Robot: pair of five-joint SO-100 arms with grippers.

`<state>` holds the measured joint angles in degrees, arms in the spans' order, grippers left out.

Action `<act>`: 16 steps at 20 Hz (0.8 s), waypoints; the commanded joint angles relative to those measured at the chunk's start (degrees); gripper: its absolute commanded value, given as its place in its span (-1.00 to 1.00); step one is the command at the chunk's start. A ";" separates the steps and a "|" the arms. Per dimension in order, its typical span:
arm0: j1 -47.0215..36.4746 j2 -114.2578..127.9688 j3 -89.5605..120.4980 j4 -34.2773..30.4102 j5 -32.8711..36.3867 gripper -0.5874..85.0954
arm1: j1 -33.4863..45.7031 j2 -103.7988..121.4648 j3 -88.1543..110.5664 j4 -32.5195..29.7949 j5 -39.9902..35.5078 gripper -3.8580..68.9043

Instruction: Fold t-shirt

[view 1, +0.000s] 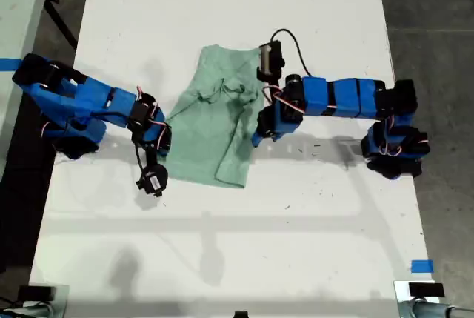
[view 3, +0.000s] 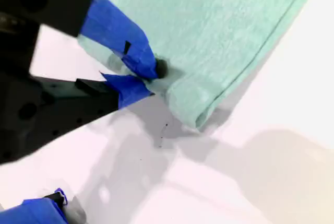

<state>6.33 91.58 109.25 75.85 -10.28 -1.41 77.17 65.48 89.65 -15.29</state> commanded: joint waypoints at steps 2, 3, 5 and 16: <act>-0.62 1.32 -14.59 6.77 4.75 -0.99 | 0.97 9.32 4.22 -0.70 0.97 -0.32; -1.05 -2.37 -18.90 6.50 7.56 -0.99 | 1.23 11.34 6.50 -1.41 1.05 -0.32; -1.23 -14.68 -33.57 8.44 12.48 -0.99 | 1.85 15.29 10.63 -2.55 1.23 -0.32; -3.43 -45.35 -67.15 2.64 25.40 -0.29 | 1.85 25.49 22.85 -5.63 3.43 -0.34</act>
<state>3.16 43.15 45.88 77.78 13.71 0.09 98.70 88.59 85.43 -11.95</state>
